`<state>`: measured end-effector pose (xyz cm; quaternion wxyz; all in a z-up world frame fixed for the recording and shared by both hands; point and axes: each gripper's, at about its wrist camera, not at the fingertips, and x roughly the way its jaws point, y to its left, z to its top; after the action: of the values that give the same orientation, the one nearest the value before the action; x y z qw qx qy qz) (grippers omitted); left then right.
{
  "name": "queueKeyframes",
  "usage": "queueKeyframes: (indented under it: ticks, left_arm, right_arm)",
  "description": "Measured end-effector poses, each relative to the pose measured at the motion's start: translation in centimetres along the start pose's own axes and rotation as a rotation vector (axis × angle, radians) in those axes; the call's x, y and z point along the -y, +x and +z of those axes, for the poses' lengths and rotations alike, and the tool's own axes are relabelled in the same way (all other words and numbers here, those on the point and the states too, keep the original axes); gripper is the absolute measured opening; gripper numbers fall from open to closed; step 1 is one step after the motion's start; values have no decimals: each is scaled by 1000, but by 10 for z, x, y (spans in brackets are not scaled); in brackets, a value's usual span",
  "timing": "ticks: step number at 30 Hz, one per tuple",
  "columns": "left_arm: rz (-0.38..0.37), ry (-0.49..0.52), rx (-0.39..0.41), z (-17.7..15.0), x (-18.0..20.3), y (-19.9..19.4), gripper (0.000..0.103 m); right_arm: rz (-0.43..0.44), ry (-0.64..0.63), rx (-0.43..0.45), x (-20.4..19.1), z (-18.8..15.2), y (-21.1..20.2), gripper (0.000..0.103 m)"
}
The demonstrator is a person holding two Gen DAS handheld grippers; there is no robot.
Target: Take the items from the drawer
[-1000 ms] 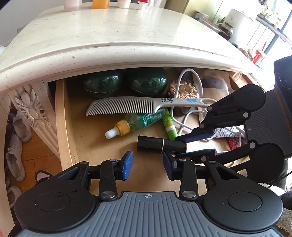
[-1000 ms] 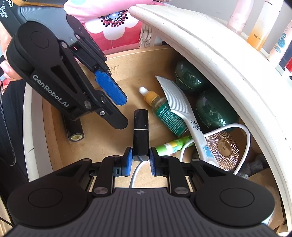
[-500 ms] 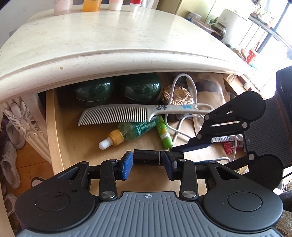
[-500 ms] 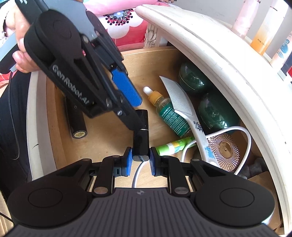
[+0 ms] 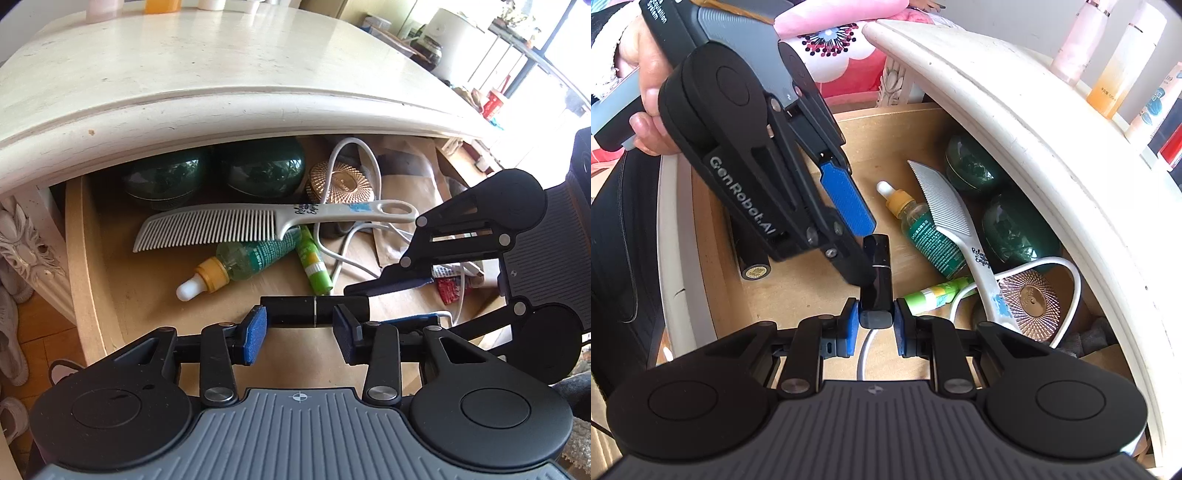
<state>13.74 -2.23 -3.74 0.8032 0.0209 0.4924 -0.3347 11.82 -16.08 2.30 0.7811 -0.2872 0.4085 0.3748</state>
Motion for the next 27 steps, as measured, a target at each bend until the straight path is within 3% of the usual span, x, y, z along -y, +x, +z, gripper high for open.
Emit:
queueKeyframes:
  ticks: [6, 12, 16, 27]
  left_arm:
    - [-18, -18, 1, -1, -4, 0, 43]
    - [77, -44, 32, -1, -10, -6, 42]
    - [120, -17, 18, -1, -3, -2, 33]
    - [174, 79, -27, 0, 11, 8, 31]
  right_arm:
    - [-7, 8, 7, 1, -2, -4, 20]
    - [-6, 5, 8, 0, -2, -5, 20]
    - [-6, 3, 9, 0, -2, -6, 20]
    - [-11, -40, 24, -9, 3, -14, 20]
